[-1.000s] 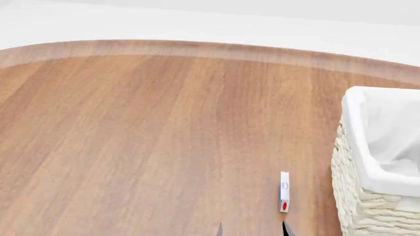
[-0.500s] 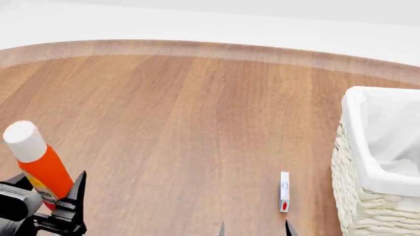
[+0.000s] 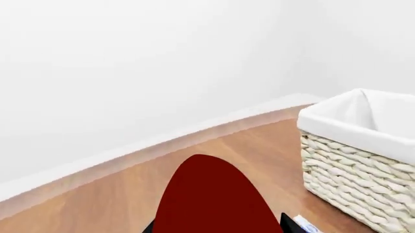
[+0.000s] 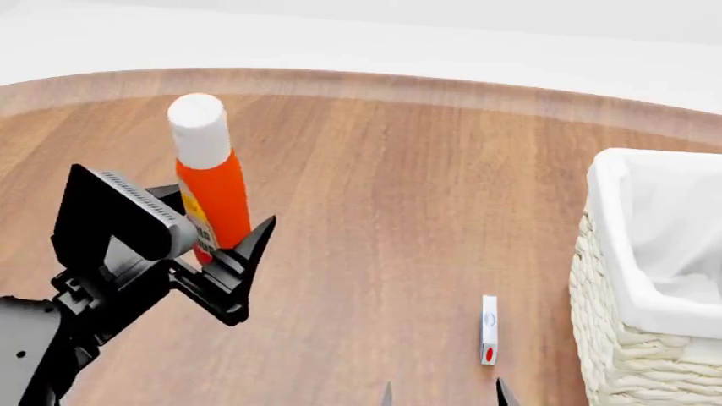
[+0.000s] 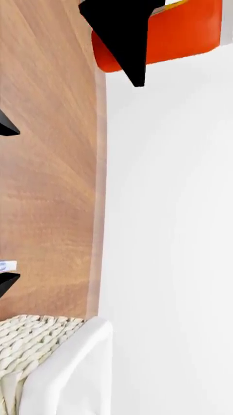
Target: Pick up the ketchup, and put it in the basket.
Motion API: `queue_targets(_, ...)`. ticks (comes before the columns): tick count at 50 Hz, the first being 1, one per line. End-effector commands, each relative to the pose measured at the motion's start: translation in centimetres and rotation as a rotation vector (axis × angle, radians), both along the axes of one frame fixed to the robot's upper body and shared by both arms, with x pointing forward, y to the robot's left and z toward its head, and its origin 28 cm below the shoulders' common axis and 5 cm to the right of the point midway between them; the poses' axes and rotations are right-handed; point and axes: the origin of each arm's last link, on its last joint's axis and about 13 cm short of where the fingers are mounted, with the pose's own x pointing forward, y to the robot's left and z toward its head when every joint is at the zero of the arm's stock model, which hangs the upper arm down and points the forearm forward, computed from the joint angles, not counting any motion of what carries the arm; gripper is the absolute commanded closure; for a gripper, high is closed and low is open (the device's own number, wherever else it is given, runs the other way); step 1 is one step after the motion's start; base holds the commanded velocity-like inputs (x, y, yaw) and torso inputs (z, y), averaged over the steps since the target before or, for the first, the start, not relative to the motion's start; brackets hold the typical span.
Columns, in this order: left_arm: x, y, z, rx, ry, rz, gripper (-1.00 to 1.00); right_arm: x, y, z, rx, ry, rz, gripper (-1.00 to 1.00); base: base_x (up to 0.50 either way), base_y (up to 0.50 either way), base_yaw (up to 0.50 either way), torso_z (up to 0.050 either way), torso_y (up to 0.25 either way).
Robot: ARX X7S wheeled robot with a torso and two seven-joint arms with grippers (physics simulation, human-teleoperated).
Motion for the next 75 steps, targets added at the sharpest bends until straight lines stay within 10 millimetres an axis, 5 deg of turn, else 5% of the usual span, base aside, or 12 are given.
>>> queue_targets(1,3.9,-1.1,3.1,0.069,-0.052,-0.114,1.00,0.1,0.1,-0.2,-0.003,0.006,0.007,-1.00,0.00,0.00,0.00,0.000,0.000)
queue_targets(11,8.4,-1.9,4.7,0.103,-0.029,-0.135,1.00,0.2,0.0,-0.2,0.006,0.010,0.007,-1.00,0.00,0.00,0.00,0.000,0.001)
queue_targets(24,9.4,-3.1,5.9,0.041,-0.016,-0.185,1.00,0.2,0.1,-0.4,0.017,0.017,0.010,-1.00,0.00,0.00,0.00,0.000,0.000)
queue_targets(34,8.9,-3.5,4.0,0.060,-0.011,-0.265,1.00,0.5,0.0,-0.5,0.047,0.042,0.020,-1.00,0.00,0.00,0.00,0.000,0.001)
queue_targets(38,8.9,-3.4,3.8,0.025,-0.011,-0.282,1.00,0.5,-0.2,0.0,0.183,0.093,0.070,-1.00,0.00,0.00,0.00,0.000,0.000)
queue_targets(52,7.8,-3.3,2.2,0.047,0.002,-0.424,1.00,0.1,-1.7,5.8,0.159,0.156,0.051,-1.00,0.00,0.00,0.00,0.000,0.000)
queue_targets(66,8.2,-2.8,1.6,0.016,0.022,-0.461,1.00,-1.8,-3.3,15.6,0.237,0.193,0.176,-1.00,0.00,0.00,0.00,0.000,0.001)
queue_targets(75,8.3,-2.9,0.7,0.020,0.046,-0.470,1.00,-2.7,-3.0,19.4,0.209,0.157,0.221,-1.00,0.00,0.00,0.00,0.000,0.000)
